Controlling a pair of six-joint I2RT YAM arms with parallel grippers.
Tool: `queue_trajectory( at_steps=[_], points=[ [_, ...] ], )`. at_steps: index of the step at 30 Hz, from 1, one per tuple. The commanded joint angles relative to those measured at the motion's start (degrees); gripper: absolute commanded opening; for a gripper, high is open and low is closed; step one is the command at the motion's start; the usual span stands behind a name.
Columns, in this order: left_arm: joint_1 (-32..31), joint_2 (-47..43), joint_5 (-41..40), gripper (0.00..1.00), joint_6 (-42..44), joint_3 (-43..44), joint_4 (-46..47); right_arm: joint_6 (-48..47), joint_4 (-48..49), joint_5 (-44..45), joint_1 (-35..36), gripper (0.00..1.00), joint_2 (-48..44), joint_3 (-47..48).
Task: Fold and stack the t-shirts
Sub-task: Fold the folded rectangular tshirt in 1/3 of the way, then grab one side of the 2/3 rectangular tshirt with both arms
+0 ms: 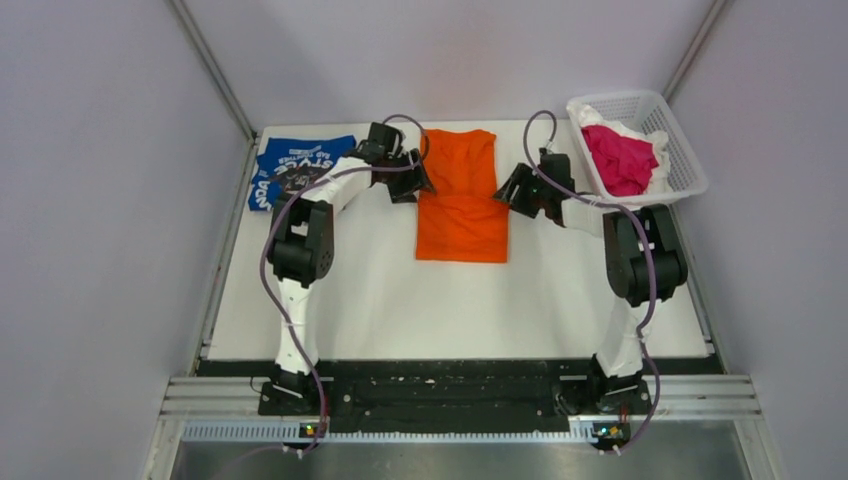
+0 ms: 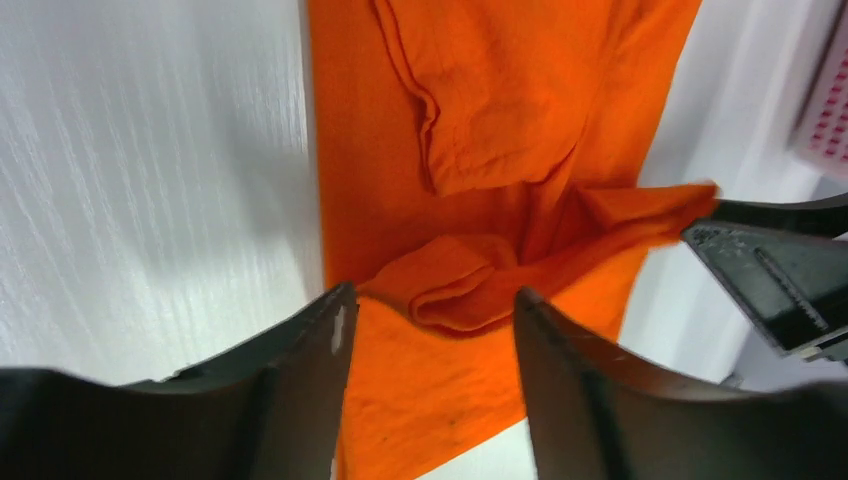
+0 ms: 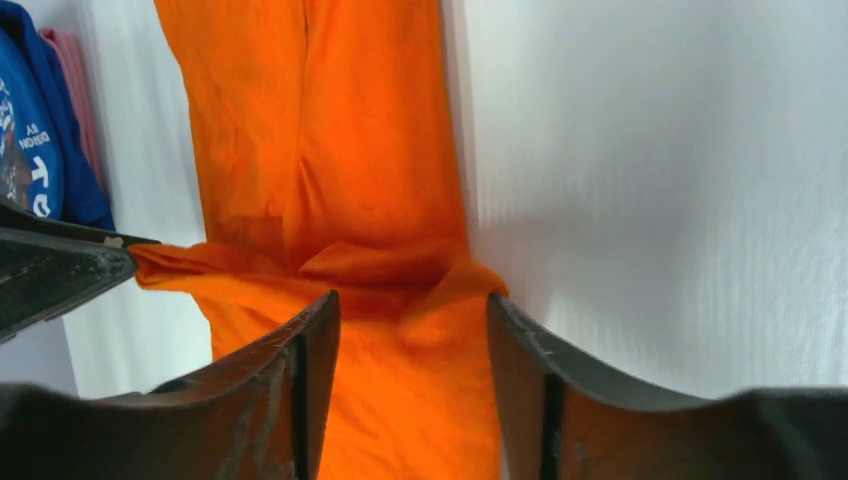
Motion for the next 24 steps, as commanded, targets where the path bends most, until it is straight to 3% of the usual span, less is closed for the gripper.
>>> queue_trajectory(
  at_steps=[1,3,4,16,24],
  points=[
    [1.41,0.10,1.88,0.72,1.42,7.54,-0.60,-1.78,0.46,0.31,-1.28,0.68,-0.65,6.30],
    [1.41,-1.98,1.48,0.93,1.77,7.44,-0.73,-2.34,-0.22,0.96,-1.24,0.84,-2.56,5.93],
    [1.41,-3.40,1.30,0.98,1.80,6.02,-0.08,-2.63,-0.36,1.39,-1.25,0.88,-3.80,5.19],
    [-1.39,-24.37,-1.62,0.99,-0.97,-25.60,7.00,-6.37,-1.39,-0.09,2.44,0.99,-17.21,-10.19],
    [-4.91,-26.02,-3.76,0.99,-2.92,-35.49,8.40,0.63,-4.04,6.59,4.10,0.98,-22.86,-19.61]
  ],
)
